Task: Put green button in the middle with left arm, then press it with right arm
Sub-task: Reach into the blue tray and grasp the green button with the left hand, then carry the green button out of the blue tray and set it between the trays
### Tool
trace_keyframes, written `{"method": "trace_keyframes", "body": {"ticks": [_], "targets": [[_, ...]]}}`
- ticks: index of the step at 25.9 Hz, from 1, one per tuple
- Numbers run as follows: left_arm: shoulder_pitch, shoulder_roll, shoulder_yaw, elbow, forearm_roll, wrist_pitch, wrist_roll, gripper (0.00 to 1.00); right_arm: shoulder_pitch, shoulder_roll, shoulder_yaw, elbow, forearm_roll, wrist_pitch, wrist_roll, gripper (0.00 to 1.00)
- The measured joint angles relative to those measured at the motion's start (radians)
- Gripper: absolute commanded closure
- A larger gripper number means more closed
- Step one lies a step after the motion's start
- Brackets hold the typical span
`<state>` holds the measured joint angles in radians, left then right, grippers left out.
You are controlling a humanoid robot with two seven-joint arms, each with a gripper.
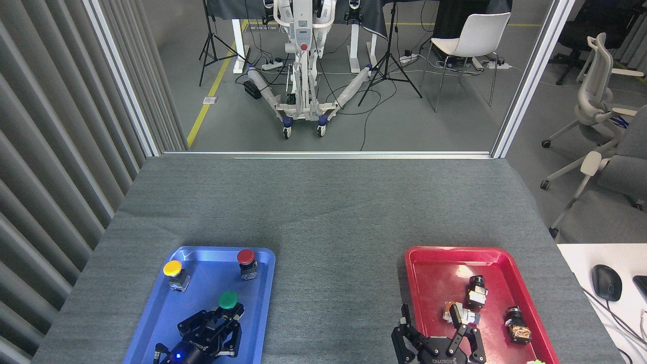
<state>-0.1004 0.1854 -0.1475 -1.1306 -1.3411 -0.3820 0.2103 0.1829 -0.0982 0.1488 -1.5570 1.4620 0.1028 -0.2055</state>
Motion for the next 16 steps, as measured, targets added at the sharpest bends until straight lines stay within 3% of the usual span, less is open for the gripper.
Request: {"method": "trace_keyframes", "body": {"ticks": [4, 7, 16], "targets": [[-0.035, 0.0, -0.054, -0.055, -0.006, 0.001, 0.009, 1.0, 0.0, 0.0, 0.001, 0.0, 0.0, 0.0, -0.003, 0.0], [-0.09, -0.036, -0.127, -0.044, -0.01, 0.004, 0.012, 1.0, 0.0, 0.0, 0.001, 0.0, 0.0, 0.0, -0.003, 0.0], [-0.309, -0.274, -0.385, 0.293, -0.093, 0.084, 0.01, 1.0, 0.0, 0.0, 0.001, 0.0, 0.0, -0.002, -0.003, 0.0]]}}
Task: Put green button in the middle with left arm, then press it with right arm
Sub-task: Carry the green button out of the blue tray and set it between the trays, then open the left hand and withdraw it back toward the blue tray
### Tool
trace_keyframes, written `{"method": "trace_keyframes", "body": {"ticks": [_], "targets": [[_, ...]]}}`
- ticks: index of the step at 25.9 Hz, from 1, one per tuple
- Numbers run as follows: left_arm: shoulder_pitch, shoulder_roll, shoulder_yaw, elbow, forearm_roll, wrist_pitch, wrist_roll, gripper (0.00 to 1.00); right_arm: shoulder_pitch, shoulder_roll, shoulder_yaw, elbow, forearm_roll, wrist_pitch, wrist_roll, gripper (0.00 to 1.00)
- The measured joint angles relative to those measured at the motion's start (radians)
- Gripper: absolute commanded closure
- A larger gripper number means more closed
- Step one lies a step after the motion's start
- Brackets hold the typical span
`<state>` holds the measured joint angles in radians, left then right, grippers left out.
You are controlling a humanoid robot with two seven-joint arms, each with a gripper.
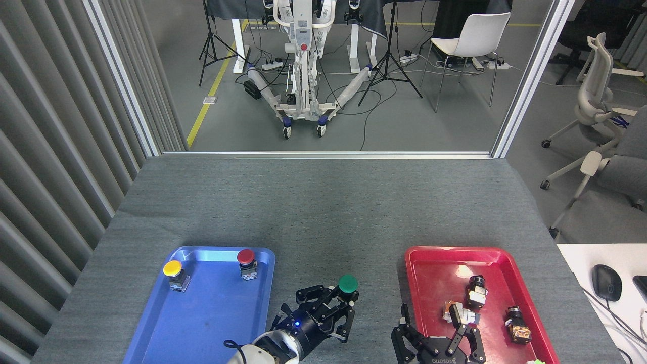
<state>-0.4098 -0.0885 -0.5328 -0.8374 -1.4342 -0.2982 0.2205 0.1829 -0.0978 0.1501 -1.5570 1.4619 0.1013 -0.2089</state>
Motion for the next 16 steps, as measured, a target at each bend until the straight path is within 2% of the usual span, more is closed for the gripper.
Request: {"method": "trace_keyframes", "body": {"ticks": [2, 3, 4, 5, 8, 9, 13, 16], "targets": [[-0.018, -0.026, -0.014, 0.059, -0.016, 0.03, 0.005, 1.0, 0.0, 0.001, 0.0, 0.0, 0.0, 0.0, 0.0, 0.0], [-0.02, -0.032, -0.018, 0.081, -0.02, 0.04, 0.007, 0.95, 0.0, 0.002, 0.001, 0.0, 0.0, 0.0, 0.0, 0.0], [-0.024, -0.037, -0.021, 0.102, -0.022, 0.054, 0.012, 0.81, 0.0, 0.002, 0.001, 0.0, 0.0, 0.0, 0.0, 0.0], [-0.027, -0.04, -0.024, 0.115, -0.022, 0.071, 0.019, 0.62, 0.0, 0.002, 0.001, 0.0, 0.0, 0.0, 0.0, 0.0], [-0.028, -0.045, -0.038, 0.133, -0.017, 0.116, 0.027, 0.13, 0.0, 0.002, 0.002, 0.0, 0.0, 0.0, 0.0, 0.0], [-0.029, -0.045, -0.042, 0.133, -0.016, 0.136, 0.03, 0.02, 0.0, 0.002, 0.002, 0.0, 0.0, 0.001, 0.0, 0.0], [-0.023, -0.039, -0.052, 0.081, -0.008, 0.149, 0.027, 0.01, 0.0, 0.002, 0.003, 0.0, 0.0, 0.001, 0.0, 0.01], [0.002, 0.002, -0.053, -0.04, -0.002, 0.075, 0.021, 0.01, -0.001, 0.006, 0.006, 0.001, 0.0, 0.002, -0.001, 0.01]]}}
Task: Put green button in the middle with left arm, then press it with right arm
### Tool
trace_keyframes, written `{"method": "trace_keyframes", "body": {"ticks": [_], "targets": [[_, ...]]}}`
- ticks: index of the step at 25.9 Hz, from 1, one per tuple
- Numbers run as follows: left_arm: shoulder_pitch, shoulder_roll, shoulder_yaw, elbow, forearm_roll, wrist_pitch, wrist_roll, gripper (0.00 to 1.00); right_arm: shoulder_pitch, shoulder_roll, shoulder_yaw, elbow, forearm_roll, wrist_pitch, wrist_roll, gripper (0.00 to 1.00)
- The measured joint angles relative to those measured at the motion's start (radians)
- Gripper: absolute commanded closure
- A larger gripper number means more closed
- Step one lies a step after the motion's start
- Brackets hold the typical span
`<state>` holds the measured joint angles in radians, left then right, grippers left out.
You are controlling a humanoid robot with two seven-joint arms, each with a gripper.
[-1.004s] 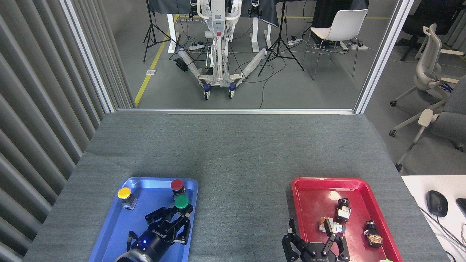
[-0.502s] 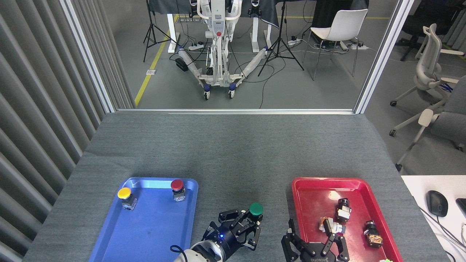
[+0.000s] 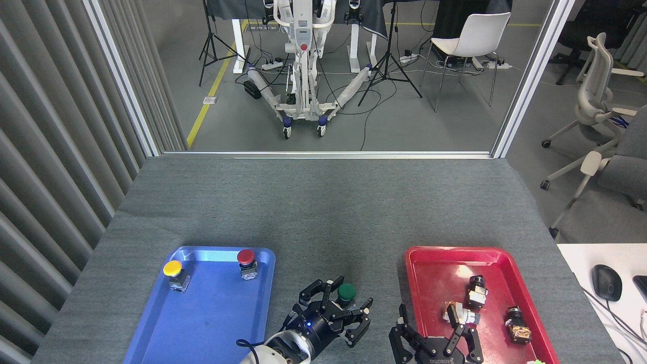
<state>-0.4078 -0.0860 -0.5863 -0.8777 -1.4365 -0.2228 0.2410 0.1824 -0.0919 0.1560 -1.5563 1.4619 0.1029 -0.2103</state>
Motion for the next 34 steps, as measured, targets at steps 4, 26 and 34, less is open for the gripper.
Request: {"method": "trace_keyframes", "body": {"ticks": [4, 26, 34], "targets": [[0.08, 0.108, 0.018, -0.25, 0.018, -0.053, -0.006, 0.01, -0.002, 0.003, 0.003, 0.001, 0.0, 0.0, -0.003, 0.2], [0.525, 0.124, 0.815, -0.603, -0.004, -0.034, -0.095, 0.01, -0.192, 0.028, 0.142, 0.183, 0.071, -0.047, 0.069, 1.0], [0.522, 0.101, 0.898, -0.597, 0.124, -0.026, -0.246, 0.01, -0.274, 0.061, 0.206, 0.318, 0.12, -0.045, 0.107, 1.0]]}}
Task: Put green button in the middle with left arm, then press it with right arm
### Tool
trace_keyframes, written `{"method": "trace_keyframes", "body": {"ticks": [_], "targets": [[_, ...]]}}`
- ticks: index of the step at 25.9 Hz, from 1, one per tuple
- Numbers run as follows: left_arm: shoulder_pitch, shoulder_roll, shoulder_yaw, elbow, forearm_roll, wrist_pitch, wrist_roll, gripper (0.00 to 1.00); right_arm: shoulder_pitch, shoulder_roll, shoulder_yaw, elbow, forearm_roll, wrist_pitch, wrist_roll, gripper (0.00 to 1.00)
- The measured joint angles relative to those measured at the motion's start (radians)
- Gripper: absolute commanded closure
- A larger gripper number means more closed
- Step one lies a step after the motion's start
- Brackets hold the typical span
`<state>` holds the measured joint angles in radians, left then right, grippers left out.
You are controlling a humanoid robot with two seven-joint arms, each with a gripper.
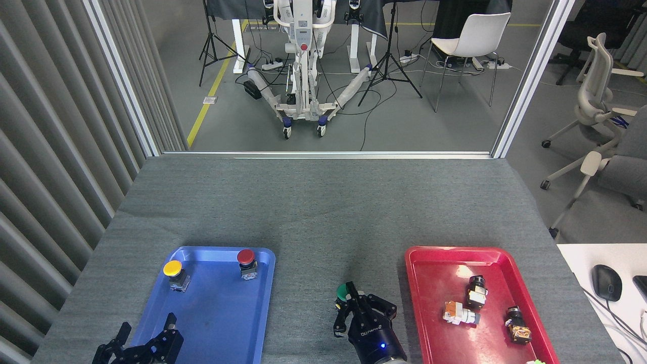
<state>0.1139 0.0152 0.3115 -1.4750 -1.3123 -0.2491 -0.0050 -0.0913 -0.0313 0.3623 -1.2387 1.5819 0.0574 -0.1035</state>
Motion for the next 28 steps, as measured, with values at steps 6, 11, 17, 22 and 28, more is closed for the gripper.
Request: {"method": "trace_keyframes", "body": {"ticks": [6, 11, 17, 22, 28], "targets": [[-0.012, 0.001, 0.002, 0.011, 0.003, -0.009, 0.066, 0.01, -0.018, 0.012, 0.014, 0.055, 0.009, -0.002, 0.006, 1.0], [-0.019, 0.011, -0.006, 0.02, -0.003, -0.008, 0.191, 0.01, -0.021, 0.014, 0.017, 0.079, 0.008, 0.002, -0.004, 1.0], [0.0, 0.011, -0.009, 0.017, -0.008, -0.003, 0.264, 0.01, -0.019, 0.033, 0.019, 0.034, 0.005, 0.037, 0.012, 0.94], [-0.002, 0.012, -0.008, 0.012, -0.005, -0.005, 0.265, 0.01, -0.012, 0.032, 0.013, -0.055, 0.005, 0.054, -0.054, 0.43], [0.0, 0.001, -0.01, -0.007, 0.0, -0.011, 0.273, 0.01, 0.077, -0.002, -0.072, -0.171, -0.008, 0.064, -0.115, 0.0]]}}
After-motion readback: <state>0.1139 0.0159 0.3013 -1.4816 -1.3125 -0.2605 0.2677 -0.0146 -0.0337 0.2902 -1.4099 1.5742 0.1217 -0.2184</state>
